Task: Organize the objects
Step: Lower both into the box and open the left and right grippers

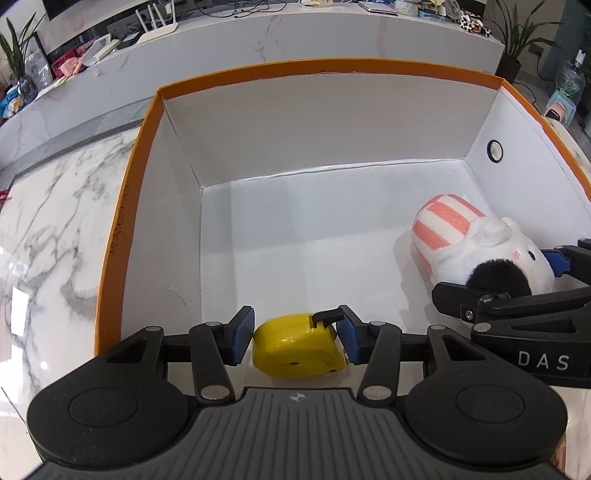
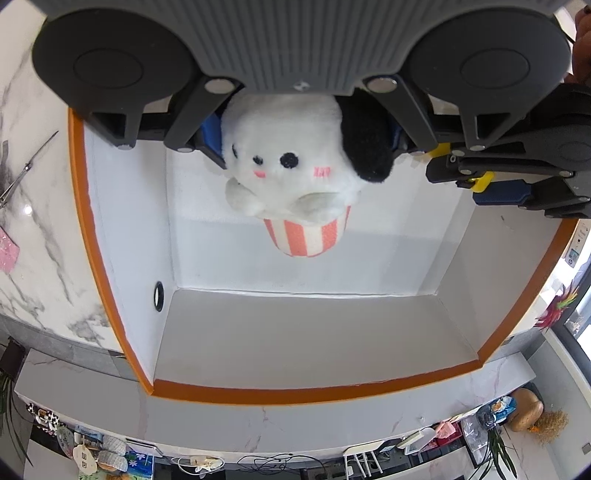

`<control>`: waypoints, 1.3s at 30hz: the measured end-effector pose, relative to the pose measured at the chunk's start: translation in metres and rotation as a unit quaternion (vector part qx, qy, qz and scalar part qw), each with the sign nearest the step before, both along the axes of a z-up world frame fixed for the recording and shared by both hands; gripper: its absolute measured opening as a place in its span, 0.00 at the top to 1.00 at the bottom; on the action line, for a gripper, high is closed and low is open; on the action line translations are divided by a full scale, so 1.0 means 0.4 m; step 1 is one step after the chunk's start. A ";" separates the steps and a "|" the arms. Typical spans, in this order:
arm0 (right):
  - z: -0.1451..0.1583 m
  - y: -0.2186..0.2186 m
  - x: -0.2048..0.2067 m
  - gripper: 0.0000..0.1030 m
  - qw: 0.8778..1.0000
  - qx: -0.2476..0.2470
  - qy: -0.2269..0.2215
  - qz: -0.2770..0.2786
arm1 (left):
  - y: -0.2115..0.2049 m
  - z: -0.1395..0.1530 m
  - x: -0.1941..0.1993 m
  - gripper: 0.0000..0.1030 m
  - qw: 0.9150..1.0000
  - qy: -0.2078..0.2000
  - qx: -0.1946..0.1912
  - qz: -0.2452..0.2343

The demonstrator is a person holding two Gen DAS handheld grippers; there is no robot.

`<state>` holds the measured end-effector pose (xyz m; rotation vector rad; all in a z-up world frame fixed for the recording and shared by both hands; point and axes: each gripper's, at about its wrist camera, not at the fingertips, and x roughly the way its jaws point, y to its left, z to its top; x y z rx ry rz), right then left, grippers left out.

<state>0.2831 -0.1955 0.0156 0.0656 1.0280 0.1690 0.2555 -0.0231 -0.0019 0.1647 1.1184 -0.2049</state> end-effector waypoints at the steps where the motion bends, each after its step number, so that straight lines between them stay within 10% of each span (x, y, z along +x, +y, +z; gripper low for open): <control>1: 0.000 -0.001 0.000 0.21 1.000 -0.001 0.000 -0.002 | 0.000 0.001 0.004 0.44 1.000 0.005 -0.002 0.003; 13: 0.007 0.005 0.006 0.20 1.000 -0.003 0.005 0.000 | 0.017 -0.006 0.025 0.41 0.999 0.030 -0.012 0.027; 39: 0.116 0.011 -0.027 0.09 0.996 -0.006 -0.083 0.009 | 0.040 0.119 -0.005 0.39 0.997 -0.050 -0.044 0.030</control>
